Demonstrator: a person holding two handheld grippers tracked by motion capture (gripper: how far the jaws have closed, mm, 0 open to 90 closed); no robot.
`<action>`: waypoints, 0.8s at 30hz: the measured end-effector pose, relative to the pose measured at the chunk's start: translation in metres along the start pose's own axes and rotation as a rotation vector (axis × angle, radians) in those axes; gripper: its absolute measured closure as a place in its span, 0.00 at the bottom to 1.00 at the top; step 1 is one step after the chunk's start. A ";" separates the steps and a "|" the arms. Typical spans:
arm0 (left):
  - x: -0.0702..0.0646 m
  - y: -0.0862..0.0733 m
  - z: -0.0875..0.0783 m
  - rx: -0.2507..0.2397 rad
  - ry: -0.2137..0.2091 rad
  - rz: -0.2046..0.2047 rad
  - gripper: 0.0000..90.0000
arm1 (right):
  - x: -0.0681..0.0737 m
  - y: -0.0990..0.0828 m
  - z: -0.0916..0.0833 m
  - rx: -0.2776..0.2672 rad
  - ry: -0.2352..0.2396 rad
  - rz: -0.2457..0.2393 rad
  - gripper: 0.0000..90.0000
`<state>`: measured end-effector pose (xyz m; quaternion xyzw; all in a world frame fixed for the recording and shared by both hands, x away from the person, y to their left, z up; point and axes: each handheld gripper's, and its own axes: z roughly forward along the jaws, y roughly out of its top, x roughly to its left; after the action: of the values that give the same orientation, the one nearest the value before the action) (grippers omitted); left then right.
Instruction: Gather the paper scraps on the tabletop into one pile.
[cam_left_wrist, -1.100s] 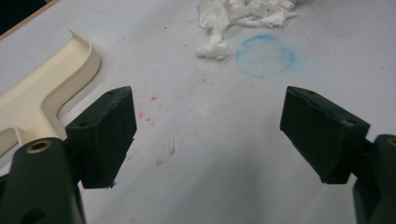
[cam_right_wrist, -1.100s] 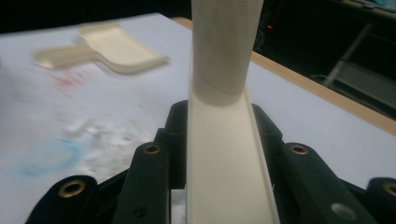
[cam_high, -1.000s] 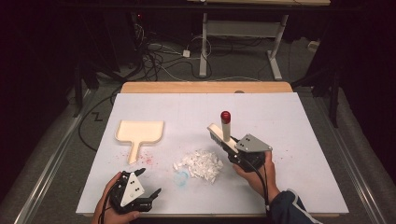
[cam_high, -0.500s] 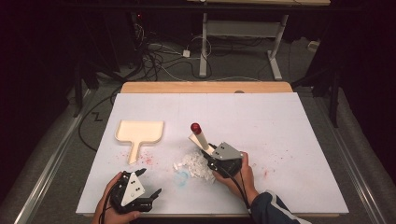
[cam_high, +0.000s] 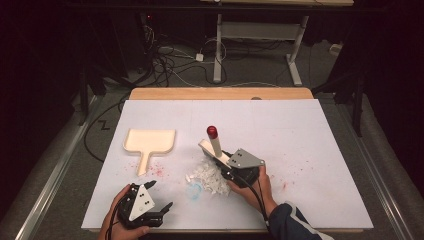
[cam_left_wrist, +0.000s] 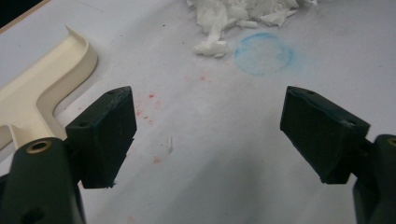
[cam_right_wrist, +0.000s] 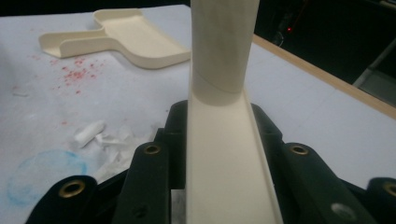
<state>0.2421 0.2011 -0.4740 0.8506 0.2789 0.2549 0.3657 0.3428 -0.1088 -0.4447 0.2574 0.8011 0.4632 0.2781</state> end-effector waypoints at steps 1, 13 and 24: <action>0.000 0.000 0.000 0.000 -0.001 0.000 0.19 | -0.003 0.001 -0.002 -0.003 -0.009 0.006 0.75; 0.009 0.000 -0.015 -0.059 0.059 -0.017 0.19 | 0.022 0.041 -0.038 -0.102 0.114 0.075 0.75; 0.008 -0.001 -0.015 -0.078 0.038 -0.024 0.19 | 0.070 0.053 -0.003 0.108 0.139 -0.099 0.75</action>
<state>0.2377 0.2147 -0.4638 0.8273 0.2857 0.2772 0.3963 0.2989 -0.0402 -0.4106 0.1994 0.8540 0.4218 0.2302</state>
